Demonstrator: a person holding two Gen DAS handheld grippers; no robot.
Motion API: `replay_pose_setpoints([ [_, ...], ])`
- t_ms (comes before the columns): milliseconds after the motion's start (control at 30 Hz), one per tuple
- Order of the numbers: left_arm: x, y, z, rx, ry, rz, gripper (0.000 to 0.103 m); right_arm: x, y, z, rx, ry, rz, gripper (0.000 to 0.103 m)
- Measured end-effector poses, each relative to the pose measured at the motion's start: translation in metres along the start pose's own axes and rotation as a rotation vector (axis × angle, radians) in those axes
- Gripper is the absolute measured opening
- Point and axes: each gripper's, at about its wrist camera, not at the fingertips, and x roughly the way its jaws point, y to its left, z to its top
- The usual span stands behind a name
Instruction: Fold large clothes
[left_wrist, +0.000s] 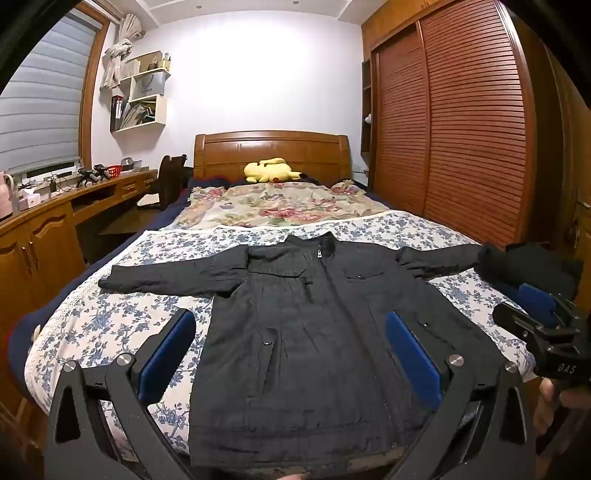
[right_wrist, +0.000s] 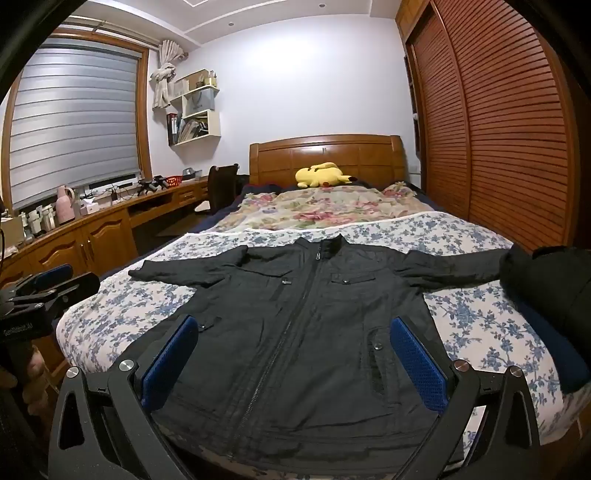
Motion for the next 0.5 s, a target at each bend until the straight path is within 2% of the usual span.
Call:
replay_pose_setpoints([
  [500,0.0031,0.0018,-0.001,0.011,0.007,0.006,0.103,-0.0006,0.0017,0.0009,-0.001,-0.007,0.001,0.103],
])
